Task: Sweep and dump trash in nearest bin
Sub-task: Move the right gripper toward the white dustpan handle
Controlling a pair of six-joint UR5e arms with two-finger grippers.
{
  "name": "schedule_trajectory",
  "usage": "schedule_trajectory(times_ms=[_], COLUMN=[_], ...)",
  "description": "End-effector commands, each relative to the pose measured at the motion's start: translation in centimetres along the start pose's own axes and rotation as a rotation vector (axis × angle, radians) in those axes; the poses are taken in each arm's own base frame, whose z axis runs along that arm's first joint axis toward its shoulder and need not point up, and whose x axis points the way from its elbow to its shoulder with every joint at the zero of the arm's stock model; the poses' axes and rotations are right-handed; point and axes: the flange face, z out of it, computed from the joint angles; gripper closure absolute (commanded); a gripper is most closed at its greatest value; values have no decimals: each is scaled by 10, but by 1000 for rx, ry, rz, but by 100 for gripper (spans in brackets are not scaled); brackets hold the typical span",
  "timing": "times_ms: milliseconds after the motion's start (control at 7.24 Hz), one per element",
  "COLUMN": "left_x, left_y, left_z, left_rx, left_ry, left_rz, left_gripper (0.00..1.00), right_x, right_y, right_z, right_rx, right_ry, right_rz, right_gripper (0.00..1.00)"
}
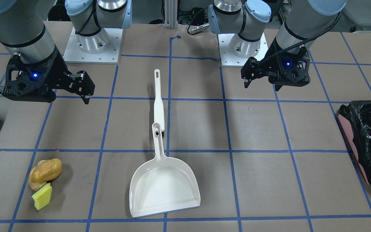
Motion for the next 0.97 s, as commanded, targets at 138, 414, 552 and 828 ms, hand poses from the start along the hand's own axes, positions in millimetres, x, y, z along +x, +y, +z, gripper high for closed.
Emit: schedule_trajectory(times_ms=[138, 414, 552, 828], left_x=[-11, -10, -11, -10], left_y=[-4, -1, -3, 2], left_z=[8, 6, 9, 11], left_rx=[-27, -31, -31, -35], left_ry=[7, 11, 11, 12], left_rz=[-21, -20, -23, -43], left_gripper=[0, 0, 0, 0], right_x=[-6, -47, -56, -100], right_y=[-3, -23, -36, -53], right_z=[5, 29, 49, 73], right_rx=[7, 27, 24, 27], right_ry=[-22, -53, -53, -62], right_rz=[70, 41, 18, -34], right_gripper=[0, 0, 0, 0])
